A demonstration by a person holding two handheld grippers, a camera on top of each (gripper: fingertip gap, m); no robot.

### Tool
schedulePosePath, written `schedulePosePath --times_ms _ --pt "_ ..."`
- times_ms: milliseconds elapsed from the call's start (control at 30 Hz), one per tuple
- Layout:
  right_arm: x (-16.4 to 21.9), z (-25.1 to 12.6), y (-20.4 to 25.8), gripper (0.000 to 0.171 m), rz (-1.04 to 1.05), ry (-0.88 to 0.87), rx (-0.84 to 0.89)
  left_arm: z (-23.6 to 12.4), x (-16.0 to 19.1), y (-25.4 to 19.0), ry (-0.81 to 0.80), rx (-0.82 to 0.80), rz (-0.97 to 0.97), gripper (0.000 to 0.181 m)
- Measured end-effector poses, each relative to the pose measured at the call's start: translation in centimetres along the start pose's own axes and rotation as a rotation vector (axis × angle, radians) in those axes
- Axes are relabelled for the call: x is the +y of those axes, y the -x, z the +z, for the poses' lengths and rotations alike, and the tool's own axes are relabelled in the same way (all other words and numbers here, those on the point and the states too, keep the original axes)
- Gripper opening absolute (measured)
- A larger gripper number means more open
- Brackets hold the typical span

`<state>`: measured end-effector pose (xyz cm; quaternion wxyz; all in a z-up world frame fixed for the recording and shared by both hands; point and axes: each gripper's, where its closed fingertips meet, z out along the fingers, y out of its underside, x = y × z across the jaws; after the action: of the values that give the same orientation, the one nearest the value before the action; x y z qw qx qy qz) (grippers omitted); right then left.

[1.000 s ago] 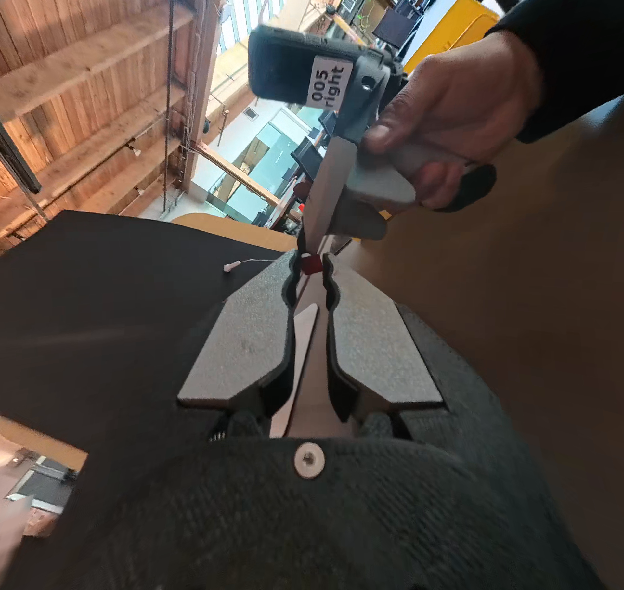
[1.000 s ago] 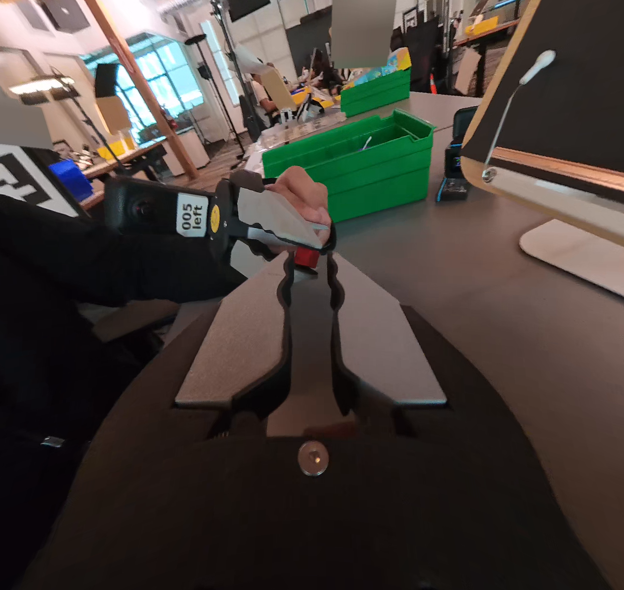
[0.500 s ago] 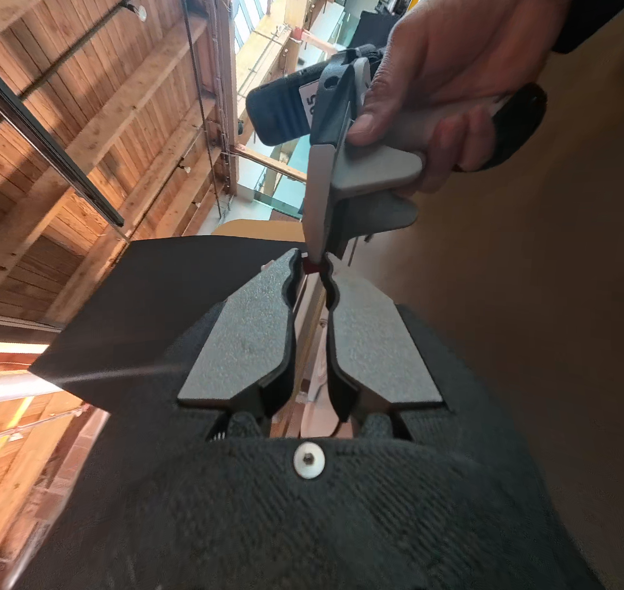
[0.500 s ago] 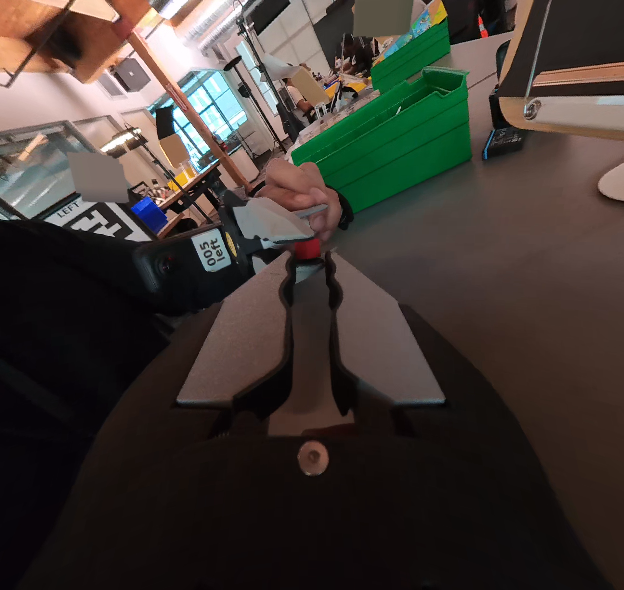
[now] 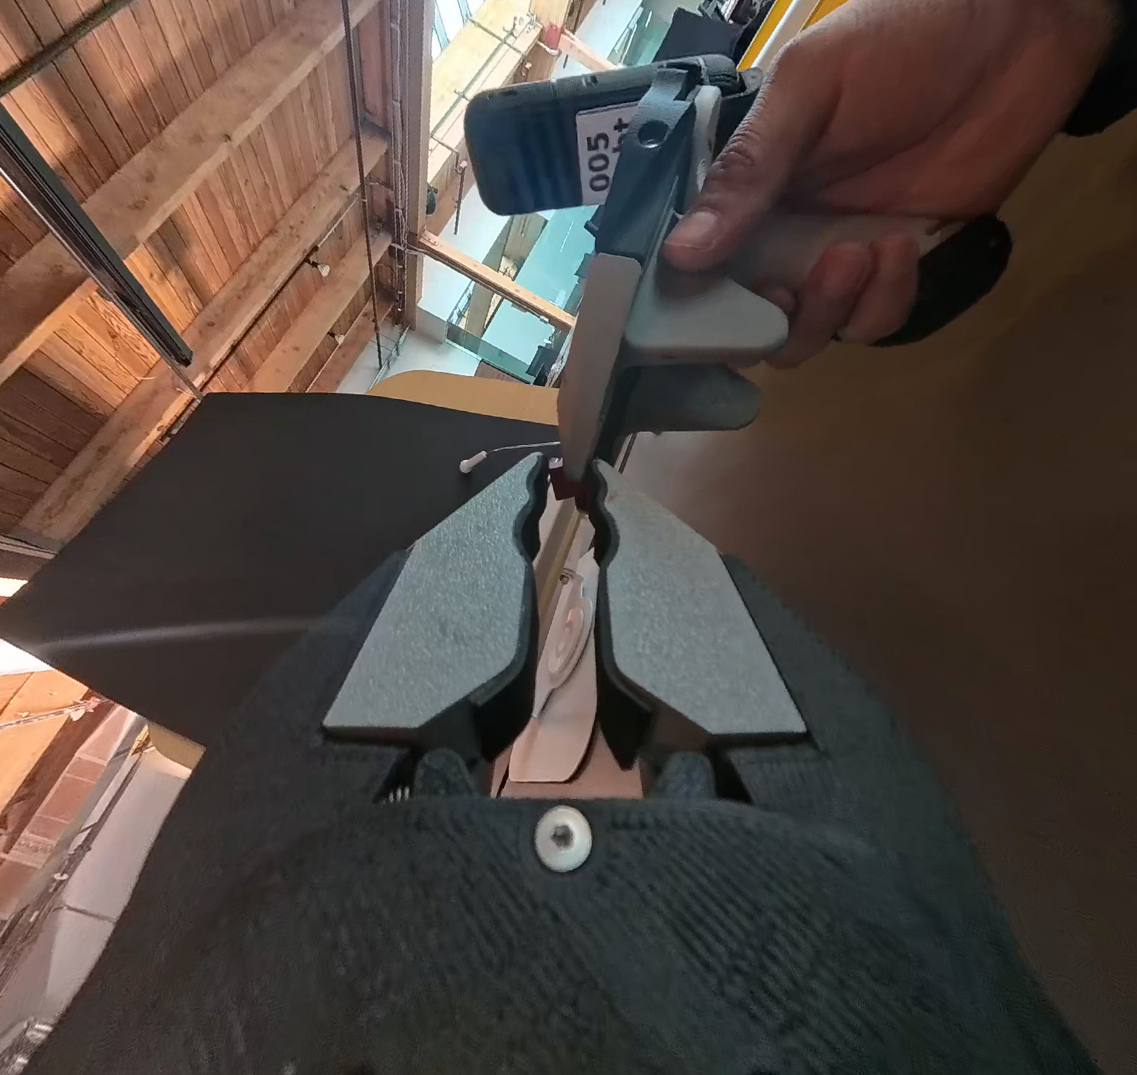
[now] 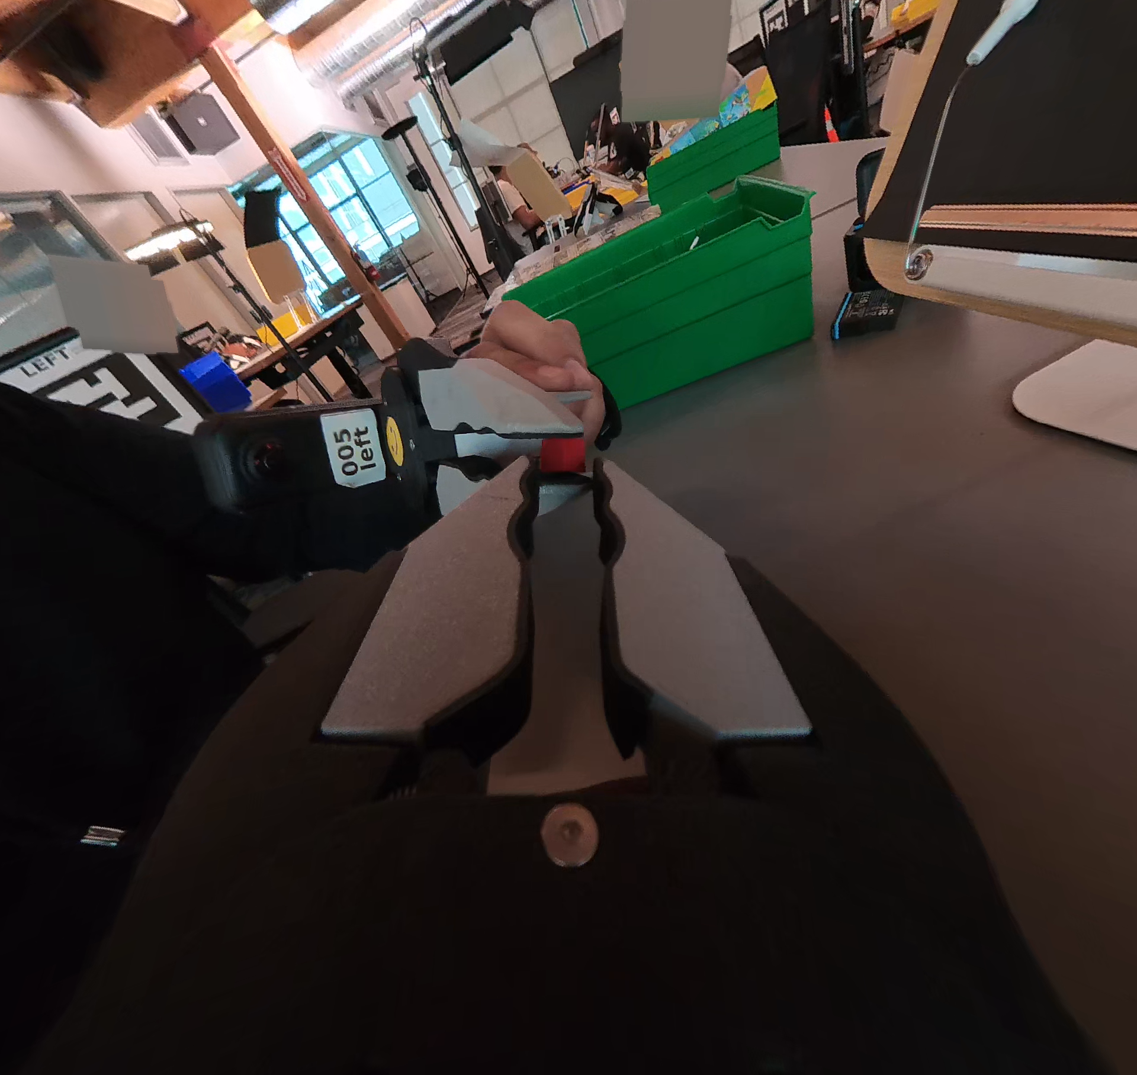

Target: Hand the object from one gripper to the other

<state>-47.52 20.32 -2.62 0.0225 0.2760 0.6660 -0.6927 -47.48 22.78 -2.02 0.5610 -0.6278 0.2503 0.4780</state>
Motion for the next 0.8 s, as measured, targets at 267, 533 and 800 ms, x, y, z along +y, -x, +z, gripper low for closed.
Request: schedulePosePath --times_ms 267,533,800 --pt "-0.1 -0.8 -0.5 0.014 -0.081 0.019 0.067 0.9 -0.1 -0.3 0.011 -0.006 -0.040 0.010" --pt "0.2 -1.0 -0.6 0.015 -0.080 0.055 0.089 0.9 -0.1 -0.7 0.030 0.025 -0.097 0.010" --pt "0.8 -1.3 0.1 0.014 -0.075 0.051 0.066 0.6 -0.7 -1.4 0.010 0.041 -0.045 0.010"
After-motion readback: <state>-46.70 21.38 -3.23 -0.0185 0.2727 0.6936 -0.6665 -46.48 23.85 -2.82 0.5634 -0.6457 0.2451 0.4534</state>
